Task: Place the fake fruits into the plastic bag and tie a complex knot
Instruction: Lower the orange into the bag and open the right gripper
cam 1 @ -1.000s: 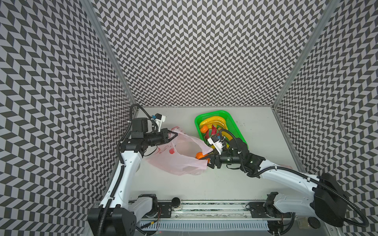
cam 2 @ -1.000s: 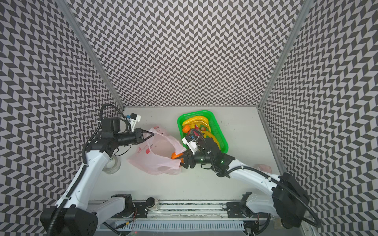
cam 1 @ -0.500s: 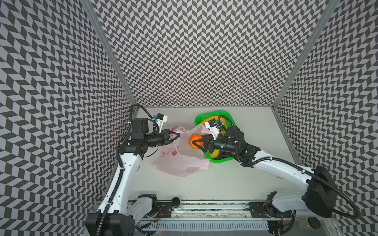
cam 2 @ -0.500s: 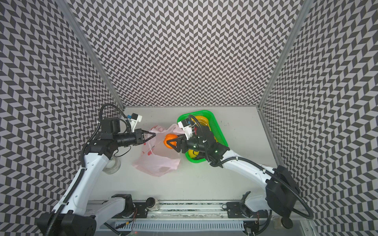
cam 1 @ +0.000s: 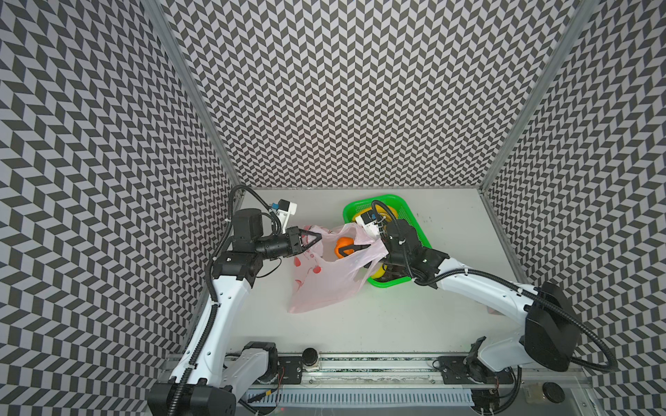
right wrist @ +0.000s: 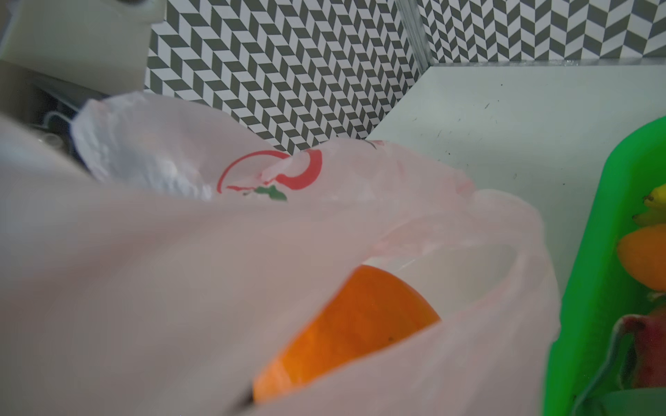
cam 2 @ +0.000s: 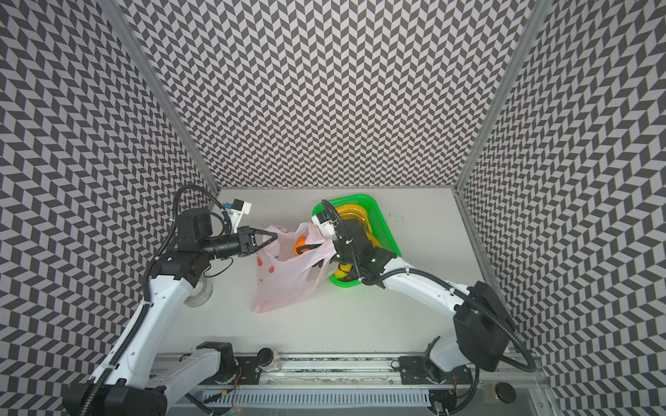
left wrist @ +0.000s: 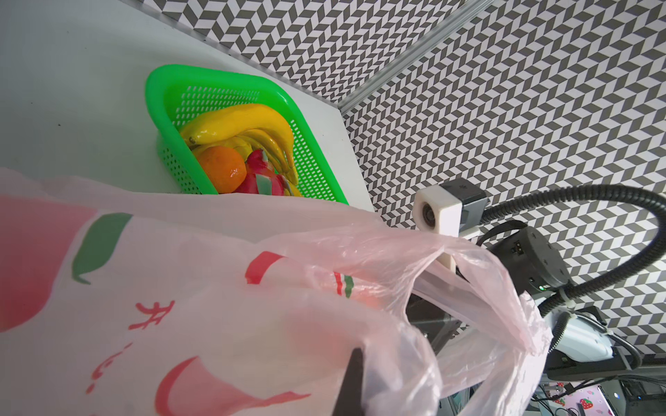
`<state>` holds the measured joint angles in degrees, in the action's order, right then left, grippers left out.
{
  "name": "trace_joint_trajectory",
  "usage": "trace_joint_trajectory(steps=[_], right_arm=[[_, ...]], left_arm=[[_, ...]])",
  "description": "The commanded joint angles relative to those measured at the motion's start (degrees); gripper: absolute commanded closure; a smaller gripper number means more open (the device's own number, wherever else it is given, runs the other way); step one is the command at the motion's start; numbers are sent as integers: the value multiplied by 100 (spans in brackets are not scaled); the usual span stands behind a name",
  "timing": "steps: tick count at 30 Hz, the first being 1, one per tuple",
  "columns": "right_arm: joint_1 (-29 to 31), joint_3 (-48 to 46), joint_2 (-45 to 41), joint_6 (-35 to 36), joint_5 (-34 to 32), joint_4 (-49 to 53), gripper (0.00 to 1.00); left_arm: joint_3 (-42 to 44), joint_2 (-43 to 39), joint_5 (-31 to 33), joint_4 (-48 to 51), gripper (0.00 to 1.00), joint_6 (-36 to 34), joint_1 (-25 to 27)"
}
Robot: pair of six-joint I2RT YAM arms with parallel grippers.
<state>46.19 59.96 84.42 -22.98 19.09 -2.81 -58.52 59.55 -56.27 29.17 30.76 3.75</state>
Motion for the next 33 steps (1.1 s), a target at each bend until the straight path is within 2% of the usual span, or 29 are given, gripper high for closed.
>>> trace_joint_trajectory(steps=[1, 9, 21, 26, 33], right_arm=[[-23, 227, -28, 170, -241, 10, 30], [-68, 218, -135, 250, -347, 191, 19], [-141, 119, -288, 264, -367, 225, 19], [-205, -15, -413, 259, -240, 209, 18], [-496, -468, -791, 403, 272, 220, 6]], left_arm=[[34, -31, -32, -219, 100, 50, 15], [-11, 30, 11, -148, 100, -31, 20], [-88, 79, 193, 1, 100, -141, 15], [48, 110, 187, -229, 100, 15, 15], [169, 254, 118, -508, 100, 167, 20]])
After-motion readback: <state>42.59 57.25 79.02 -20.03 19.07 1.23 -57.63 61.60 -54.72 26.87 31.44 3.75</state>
